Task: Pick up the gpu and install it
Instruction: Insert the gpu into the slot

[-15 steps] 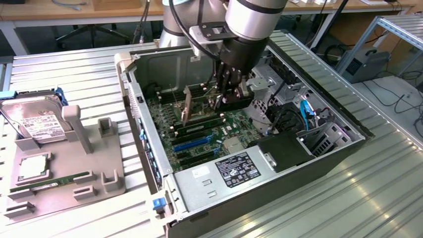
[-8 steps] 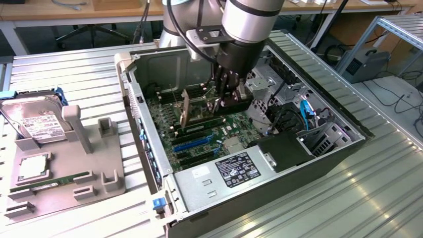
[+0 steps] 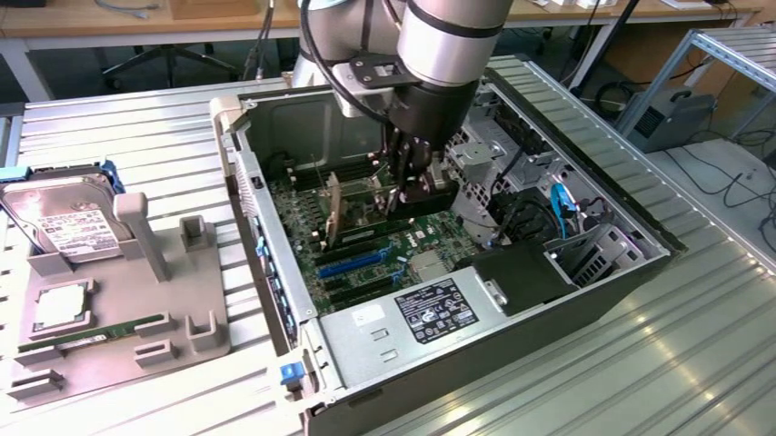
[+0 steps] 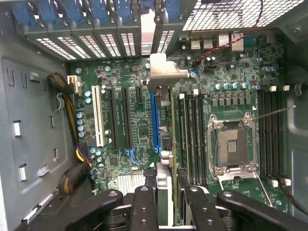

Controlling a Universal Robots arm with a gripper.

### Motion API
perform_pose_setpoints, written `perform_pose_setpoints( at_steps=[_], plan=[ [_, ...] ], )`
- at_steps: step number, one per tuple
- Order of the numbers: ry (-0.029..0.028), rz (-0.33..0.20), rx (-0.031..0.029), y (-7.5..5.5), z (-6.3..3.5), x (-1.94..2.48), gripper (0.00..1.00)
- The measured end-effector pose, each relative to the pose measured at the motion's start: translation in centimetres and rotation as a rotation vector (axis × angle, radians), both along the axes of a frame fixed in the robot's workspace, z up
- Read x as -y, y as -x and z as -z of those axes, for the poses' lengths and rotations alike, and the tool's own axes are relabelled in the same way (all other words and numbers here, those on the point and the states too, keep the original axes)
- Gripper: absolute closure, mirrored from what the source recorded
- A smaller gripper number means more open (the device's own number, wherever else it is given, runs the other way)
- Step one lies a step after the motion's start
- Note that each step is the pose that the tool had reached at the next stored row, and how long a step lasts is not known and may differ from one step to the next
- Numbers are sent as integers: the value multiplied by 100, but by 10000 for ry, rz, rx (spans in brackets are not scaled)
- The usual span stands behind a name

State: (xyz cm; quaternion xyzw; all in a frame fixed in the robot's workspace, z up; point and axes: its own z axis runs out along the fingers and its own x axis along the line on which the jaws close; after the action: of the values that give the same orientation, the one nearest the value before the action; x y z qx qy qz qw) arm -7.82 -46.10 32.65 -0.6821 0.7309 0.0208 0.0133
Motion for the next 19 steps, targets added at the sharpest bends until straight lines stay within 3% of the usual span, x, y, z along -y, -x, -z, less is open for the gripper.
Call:
perform_pose_setpoints(
  at_steps=[15,19],
  plan=[
    [17,0,-1,119,106,0,73],
    [87,0,-1,133,166,0,73]
  ],
)
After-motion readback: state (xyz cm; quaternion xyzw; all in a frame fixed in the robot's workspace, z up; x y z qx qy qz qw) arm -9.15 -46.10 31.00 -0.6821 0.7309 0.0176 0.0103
